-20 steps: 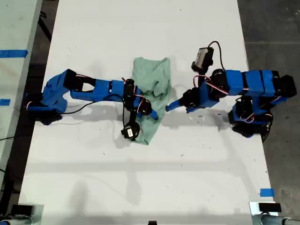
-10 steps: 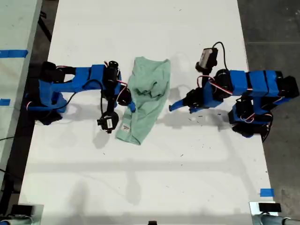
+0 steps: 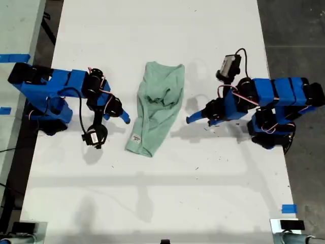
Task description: Fold tshirt
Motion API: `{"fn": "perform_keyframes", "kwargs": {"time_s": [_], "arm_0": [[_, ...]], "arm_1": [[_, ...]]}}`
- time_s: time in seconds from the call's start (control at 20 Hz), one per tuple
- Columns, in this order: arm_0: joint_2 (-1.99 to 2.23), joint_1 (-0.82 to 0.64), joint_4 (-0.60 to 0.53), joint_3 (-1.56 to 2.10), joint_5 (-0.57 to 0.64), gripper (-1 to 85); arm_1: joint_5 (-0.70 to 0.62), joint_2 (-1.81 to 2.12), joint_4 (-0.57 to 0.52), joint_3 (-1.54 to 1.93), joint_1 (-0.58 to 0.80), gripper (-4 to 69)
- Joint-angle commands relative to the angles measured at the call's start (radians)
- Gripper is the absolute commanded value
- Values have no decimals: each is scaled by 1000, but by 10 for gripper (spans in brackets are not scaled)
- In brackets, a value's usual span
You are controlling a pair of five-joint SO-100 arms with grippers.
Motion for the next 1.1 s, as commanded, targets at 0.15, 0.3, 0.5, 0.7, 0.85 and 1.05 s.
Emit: {"fn": "perform_keyframes", "kwargs": {"time_s": [0.15,0.3,0.5,0.7,0.85,1.05], "arm_0": [[84,5,-41,32,-8,244],[51,-14,-109,18,48,237],[-129,-37,-221,-74,133,239],[-265,-48,-311,-104,158,255],[-342,-48,-359,-107,161,255],[-503,-58,-405,-137,147,227]], "arm_1": [[14,8,-11,-31,-23,337],[-35,-189,-32,-183,-29,336],[-123,-578,-34,-549,-34,341],[-161,-857,-17,-831,-44,341],[-176,-1026,-26,-976,-54,342],[-189,-1216,-104,-1092,-61,330]]}}
